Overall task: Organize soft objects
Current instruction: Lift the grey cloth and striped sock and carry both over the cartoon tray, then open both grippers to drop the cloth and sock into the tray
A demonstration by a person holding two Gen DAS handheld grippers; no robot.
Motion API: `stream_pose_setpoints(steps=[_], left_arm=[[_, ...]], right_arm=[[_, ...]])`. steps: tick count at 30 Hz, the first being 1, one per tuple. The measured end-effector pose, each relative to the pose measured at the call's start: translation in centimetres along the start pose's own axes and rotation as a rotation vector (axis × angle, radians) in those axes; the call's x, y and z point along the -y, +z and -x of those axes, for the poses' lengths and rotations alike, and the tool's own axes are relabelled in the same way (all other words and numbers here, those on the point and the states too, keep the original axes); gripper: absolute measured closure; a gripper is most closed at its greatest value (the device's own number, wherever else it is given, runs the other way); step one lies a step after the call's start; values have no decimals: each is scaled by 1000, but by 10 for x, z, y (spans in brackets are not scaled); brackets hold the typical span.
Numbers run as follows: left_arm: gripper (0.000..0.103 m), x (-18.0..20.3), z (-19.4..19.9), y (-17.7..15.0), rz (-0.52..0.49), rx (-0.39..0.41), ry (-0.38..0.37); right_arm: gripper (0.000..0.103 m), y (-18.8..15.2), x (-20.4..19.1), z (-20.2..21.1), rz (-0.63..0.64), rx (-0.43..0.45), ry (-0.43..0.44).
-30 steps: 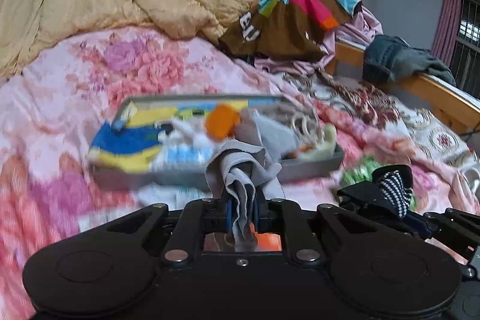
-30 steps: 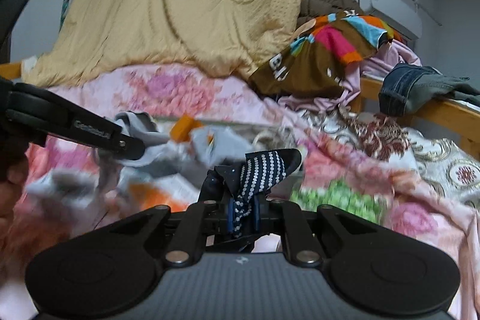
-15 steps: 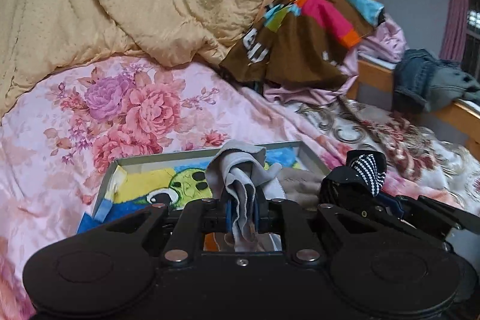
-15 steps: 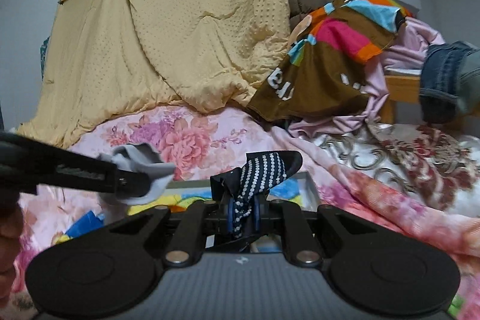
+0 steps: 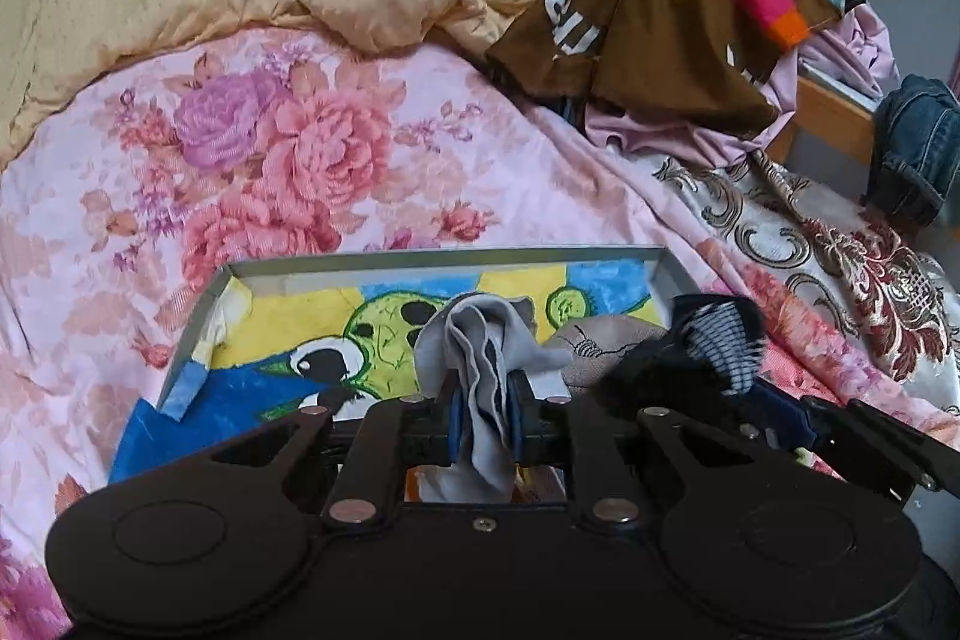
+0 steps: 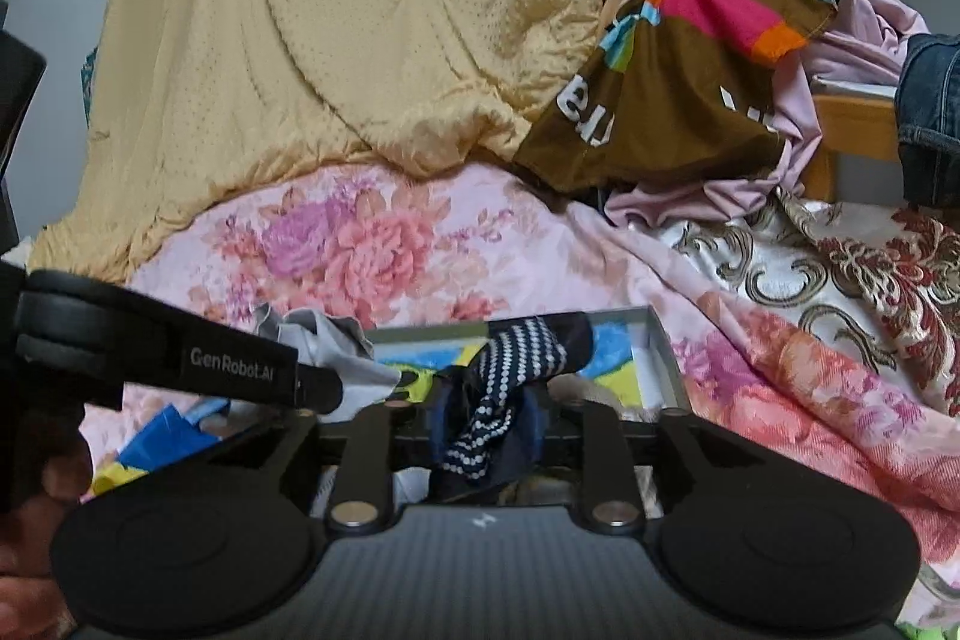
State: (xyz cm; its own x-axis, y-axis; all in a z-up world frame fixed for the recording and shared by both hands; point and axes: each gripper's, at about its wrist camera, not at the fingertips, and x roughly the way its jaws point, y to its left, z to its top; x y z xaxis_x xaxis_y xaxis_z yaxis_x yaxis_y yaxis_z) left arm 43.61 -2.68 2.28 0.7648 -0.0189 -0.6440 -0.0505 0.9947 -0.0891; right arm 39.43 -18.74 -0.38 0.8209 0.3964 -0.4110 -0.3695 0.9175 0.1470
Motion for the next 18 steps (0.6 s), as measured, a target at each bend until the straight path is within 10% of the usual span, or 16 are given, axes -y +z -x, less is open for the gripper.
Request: stream_pose_setpoints(steps=[18], left_arm=[[45,-5,18,-11,44,31,-25]], right_arm=[[9,1,11,42,-15,61,-67]])
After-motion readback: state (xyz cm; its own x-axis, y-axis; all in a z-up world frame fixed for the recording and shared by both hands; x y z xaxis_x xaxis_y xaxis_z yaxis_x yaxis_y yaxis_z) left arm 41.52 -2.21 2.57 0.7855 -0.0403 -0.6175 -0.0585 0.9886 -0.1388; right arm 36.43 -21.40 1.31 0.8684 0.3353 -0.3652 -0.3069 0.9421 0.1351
